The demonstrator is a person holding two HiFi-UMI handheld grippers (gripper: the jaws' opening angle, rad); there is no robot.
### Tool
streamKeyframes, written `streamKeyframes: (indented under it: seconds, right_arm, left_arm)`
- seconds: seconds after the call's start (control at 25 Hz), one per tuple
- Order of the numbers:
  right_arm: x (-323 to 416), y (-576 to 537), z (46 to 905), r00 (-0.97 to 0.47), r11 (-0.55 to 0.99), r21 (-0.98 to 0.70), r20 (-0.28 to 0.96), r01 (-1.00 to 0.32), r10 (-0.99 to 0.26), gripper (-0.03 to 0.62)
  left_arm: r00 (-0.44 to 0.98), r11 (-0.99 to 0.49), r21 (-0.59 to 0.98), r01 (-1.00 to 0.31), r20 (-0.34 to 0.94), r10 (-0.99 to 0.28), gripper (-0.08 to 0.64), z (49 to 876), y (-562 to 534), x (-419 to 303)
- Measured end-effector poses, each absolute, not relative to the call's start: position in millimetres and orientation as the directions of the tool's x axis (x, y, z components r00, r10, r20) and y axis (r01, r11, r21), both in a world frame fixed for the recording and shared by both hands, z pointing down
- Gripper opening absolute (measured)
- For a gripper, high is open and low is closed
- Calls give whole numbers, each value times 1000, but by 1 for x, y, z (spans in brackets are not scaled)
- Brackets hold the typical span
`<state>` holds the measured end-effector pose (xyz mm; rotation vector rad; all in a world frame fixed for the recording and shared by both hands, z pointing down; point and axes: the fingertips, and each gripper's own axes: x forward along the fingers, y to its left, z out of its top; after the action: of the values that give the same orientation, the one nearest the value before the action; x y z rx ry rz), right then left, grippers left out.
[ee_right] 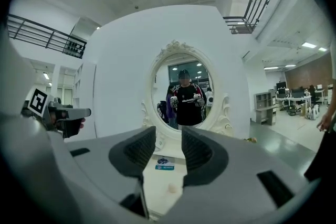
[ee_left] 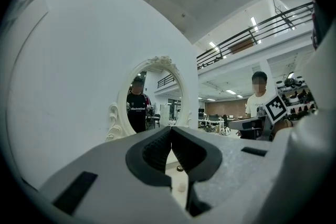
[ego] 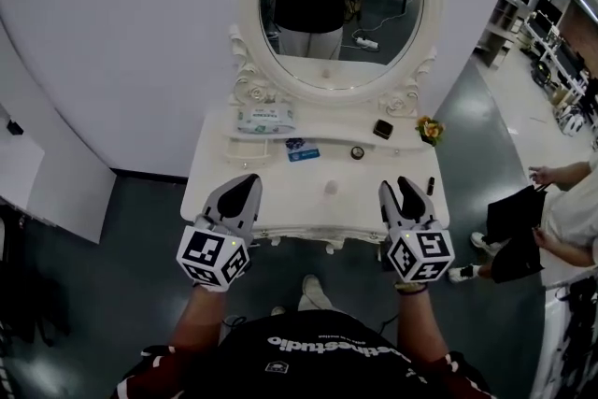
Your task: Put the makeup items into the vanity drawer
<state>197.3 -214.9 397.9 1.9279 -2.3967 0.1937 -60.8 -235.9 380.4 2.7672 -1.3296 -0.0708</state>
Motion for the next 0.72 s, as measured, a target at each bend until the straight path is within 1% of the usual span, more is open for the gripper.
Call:
streamKeyframes:
  seconds: [0.72]
  right_arm:
    - [182,-284,504,-339,336,-70,334,-939,-880,147]
  left_arm:
    - [594,-590,73,-804,54,-803,6,407,-268,-48]
